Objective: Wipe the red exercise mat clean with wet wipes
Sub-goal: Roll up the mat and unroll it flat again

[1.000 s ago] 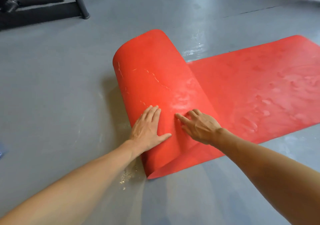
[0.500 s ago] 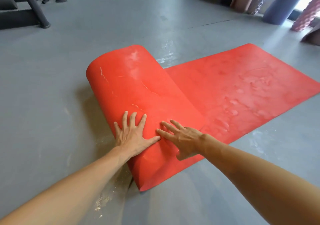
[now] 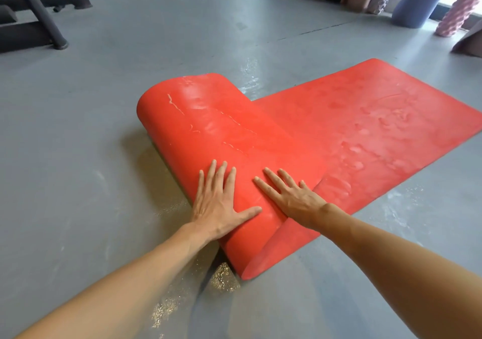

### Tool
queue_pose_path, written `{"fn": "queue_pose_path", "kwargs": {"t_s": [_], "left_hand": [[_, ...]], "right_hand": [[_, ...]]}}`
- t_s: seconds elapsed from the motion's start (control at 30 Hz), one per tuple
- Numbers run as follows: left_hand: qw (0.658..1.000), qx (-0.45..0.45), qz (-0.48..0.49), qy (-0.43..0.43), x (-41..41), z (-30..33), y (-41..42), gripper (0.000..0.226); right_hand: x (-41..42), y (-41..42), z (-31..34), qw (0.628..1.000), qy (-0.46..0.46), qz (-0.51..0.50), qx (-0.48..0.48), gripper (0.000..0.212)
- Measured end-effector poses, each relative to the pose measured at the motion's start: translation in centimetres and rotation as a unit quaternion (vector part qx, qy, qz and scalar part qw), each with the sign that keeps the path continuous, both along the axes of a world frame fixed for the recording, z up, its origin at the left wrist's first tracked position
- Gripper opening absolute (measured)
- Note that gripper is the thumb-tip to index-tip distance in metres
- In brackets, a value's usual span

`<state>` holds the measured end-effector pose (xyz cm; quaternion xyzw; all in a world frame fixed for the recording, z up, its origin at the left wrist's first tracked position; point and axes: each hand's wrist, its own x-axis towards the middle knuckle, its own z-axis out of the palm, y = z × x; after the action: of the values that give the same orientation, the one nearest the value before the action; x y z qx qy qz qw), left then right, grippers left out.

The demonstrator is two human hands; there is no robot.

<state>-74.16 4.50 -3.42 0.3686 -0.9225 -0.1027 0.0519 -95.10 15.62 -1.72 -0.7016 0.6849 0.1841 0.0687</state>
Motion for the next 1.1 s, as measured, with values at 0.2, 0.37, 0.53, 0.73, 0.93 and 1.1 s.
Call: {"fn": "queue_pose_path", "kwargs": {"t_s": [0.2, 0.37, 0.53, 0.73, 0.93, 1.1], "left_hand": [[0.999, 0.036, -0.011, -0.03, 0.7, -0.3, 5.2, 0.136], [0.999, 0.041, -0.014, -0.021, -1.5, -0.6, 7.6, 0.132], [0.996, 0.079, 0.011, -0.038, -4.1, 0.1, 9.0, 0.119], [0.992, 0.091, -0.038, -0.075, -7.0, 1.4, 8.8, 0.12], [0.991, 0.088, -0.048, -0.083, -8.8, 2.0, 9.1, 0.118], [0.987, 0.067, -0.058, -0.134, -5.3, 1.1, 10.2, 0.124]], "right_hand": [[-1.7, -1.1, 0.6, 0.999, 0.038, -0.011, -0.01, 0.093], [-5.3, 0.0, 1.2, 0.998, 0.05, -0.039, 0.013, 0.092], [-9.2, 1.3, 2.4, 0.996, 0.05, -0.07, 0.03, 0.089], [-11.0, 4.6, 2.9, 0.995, 0.011, -0.096, 0.025, 0.104], [-8.3, 5.4, 2.2, 0.998, -0.037, -0.054, -0.008, 0.091], [-6.8, 4.6, 2.0, 0.998, -0.028, -0.051, -0.011, 0.093]]}}
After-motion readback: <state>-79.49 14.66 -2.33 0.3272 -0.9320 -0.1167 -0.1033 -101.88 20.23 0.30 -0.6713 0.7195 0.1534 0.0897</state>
